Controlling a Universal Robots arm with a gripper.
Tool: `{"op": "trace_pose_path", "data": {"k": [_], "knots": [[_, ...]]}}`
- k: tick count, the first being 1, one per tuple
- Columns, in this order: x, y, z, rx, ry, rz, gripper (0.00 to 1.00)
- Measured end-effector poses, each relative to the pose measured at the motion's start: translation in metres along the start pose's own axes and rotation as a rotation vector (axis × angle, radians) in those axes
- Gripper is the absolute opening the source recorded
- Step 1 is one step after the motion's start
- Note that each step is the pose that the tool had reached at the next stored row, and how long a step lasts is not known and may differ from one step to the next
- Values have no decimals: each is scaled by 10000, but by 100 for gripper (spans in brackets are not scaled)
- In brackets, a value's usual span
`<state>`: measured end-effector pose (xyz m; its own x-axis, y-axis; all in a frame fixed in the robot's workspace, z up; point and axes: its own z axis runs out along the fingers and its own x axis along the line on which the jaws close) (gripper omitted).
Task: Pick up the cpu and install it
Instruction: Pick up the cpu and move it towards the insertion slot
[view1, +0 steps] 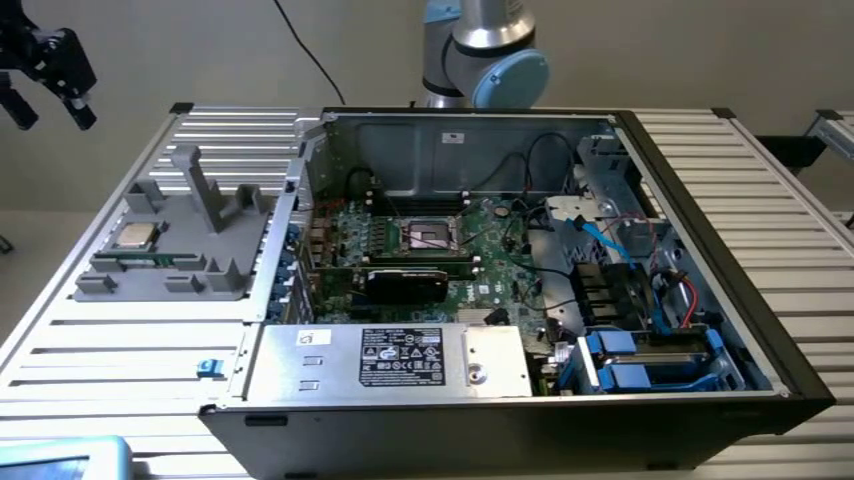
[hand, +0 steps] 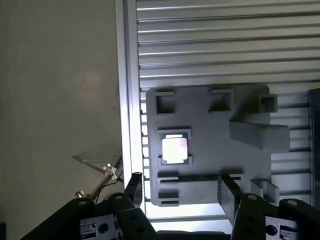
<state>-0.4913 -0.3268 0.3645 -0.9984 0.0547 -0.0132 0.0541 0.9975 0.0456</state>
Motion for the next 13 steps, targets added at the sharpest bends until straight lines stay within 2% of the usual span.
{"op": "trace_pose_path", "data": {"k": [3, 5, 9, 13], "knots": [[-21, -2, 43, 5, 120, -58, 72], [-40, -2, 74, 8, 162, -158, 72], [-45, -5, 144, 5, 190, -661, 72], [-45, -8, 182, 12, 191, -718, 72]]}}
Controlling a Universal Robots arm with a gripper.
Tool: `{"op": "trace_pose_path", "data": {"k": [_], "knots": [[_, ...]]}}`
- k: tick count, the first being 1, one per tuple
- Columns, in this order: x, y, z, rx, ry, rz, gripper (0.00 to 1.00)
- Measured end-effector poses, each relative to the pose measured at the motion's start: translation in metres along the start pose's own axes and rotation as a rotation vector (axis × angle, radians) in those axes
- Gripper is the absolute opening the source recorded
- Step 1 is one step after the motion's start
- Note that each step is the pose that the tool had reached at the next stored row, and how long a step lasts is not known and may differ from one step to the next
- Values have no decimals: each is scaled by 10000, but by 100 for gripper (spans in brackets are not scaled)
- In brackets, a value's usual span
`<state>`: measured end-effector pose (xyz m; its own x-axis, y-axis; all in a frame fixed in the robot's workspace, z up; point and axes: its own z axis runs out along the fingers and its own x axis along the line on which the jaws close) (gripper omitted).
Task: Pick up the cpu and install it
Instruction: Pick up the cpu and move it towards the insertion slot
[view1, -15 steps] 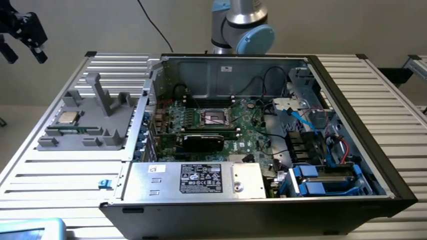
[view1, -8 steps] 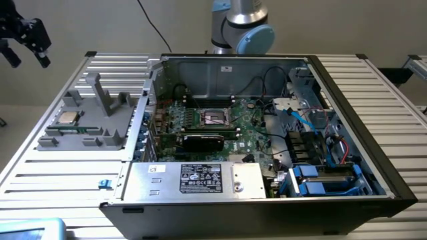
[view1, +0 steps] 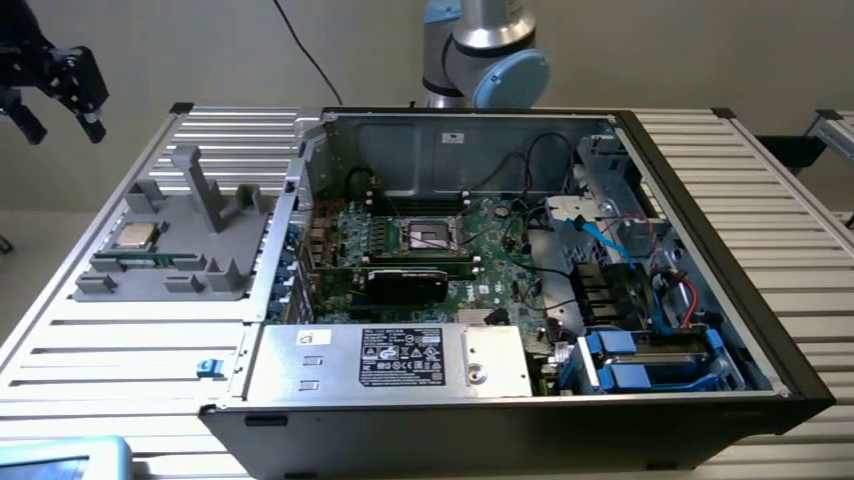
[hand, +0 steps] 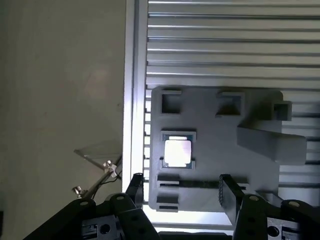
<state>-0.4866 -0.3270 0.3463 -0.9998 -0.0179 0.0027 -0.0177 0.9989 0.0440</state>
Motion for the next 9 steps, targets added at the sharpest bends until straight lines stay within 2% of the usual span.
{"op": "trace_pose_path", "data": {"k": [9], "knots": [[-1, -7, 163, 0, 1, 0, 72]]}}
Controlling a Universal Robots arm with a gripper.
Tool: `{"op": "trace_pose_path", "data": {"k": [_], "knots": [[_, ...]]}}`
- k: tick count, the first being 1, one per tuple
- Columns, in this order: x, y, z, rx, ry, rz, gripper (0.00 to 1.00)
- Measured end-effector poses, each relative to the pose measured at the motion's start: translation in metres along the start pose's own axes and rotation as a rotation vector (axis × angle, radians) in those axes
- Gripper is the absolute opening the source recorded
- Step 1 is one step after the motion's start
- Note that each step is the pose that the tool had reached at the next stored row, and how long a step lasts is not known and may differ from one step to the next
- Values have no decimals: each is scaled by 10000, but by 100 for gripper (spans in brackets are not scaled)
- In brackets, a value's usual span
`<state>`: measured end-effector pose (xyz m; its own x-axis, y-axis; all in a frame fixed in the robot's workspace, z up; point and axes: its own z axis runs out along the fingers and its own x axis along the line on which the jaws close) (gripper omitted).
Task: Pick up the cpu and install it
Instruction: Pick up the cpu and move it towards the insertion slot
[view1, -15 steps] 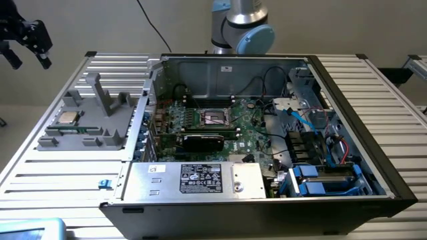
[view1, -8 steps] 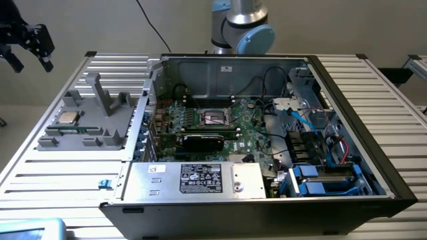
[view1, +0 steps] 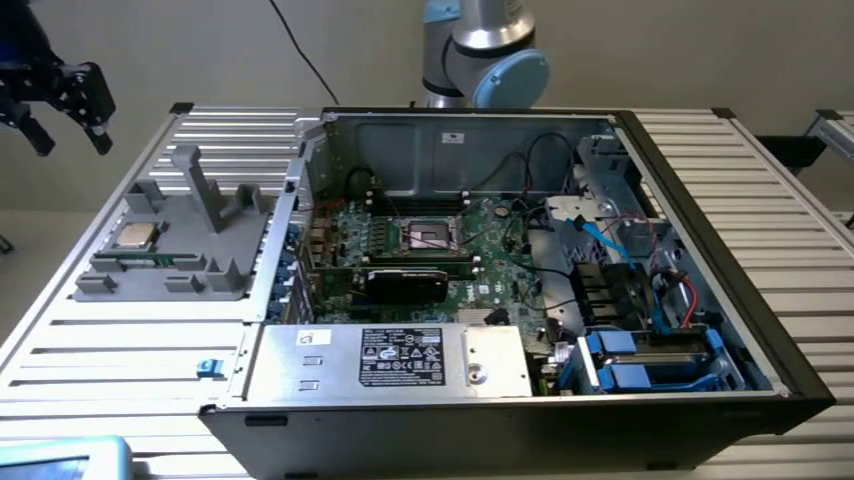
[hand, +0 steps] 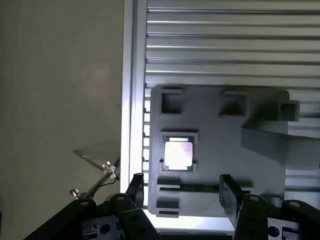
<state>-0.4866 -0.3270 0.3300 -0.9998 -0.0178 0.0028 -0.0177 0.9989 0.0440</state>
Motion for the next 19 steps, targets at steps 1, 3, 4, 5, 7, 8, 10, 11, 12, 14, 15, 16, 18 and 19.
{"op": "trace_pose_path", "data": {"k": [1, 3, 4, 5, 7, 8, 10, 11, 12, 14, 15, 16, 18, 19], "knots": [[0, -1, 18, 0, -1, 0, 72], [0, -2, 55, 0, 1, 1, 72], [0, -3, 73, 0, 1, 1, 72], [0, -4, 92, 0, 0, 1, 72], [0, -6, 126, 1, 1, 1, 72], [-1, -7, 144, 6, 1, 0, 72], [-1, -9, 173, 39, 1, -1, 72], [-1, -9, 187, 62, 2, 0, 72], [-1, -10, 202, 79, 3, 0, 72], [-1, -11, 239, 84, 2, 1, 72], [-1, -12, 257, 85, 2, 0, 72], [-1, -13, 275, 85, 3, 0, 72], [-1, -14, 311, 85, 2, 0, 72], [-1, -15, 329, 85, 2, 0, 72]]}}
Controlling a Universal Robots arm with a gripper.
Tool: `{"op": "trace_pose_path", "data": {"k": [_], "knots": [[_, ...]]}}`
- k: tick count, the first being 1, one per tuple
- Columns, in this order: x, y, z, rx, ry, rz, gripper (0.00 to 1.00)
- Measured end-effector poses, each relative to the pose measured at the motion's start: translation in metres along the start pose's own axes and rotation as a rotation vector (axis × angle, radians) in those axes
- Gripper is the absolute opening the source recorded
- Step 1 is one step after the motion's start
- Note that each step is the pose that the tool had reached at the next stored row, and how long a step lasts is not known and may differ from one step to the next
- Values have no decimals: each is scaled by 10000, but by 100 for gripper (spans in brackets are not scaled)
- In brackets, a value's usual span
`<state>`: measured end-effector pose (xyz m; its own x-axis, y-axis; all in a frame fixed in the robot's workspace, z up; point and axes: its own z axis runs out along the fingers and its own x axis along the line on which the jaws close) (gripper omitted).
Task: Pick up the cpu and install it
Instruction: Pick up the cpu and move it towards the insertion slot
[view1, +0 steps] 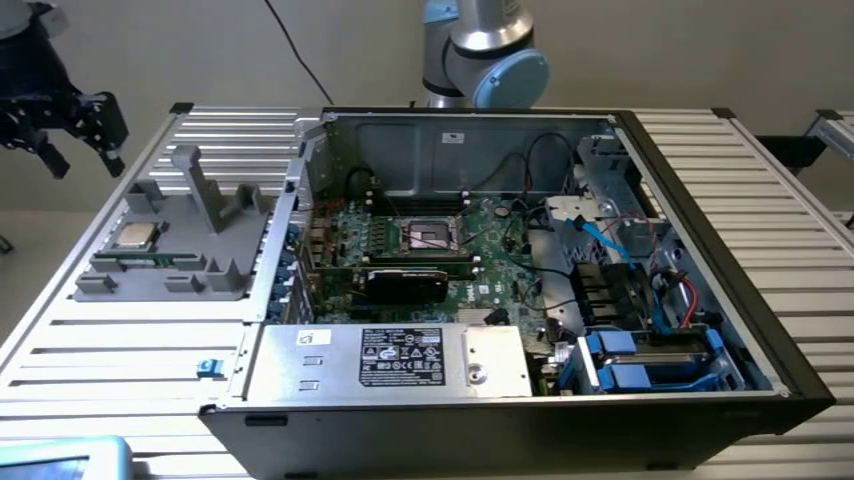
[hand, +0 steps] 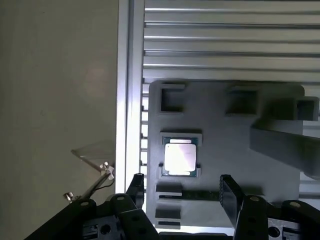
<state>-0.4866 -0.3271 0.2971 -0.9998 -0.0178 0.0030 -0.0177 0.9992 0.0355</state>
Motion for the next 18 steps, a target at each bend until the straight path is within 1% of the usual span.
{"op": "trace_pose_path", "data": {"k": [18], "knots": [[-20, -21, 327, 0, -1, 20, 72]]}}
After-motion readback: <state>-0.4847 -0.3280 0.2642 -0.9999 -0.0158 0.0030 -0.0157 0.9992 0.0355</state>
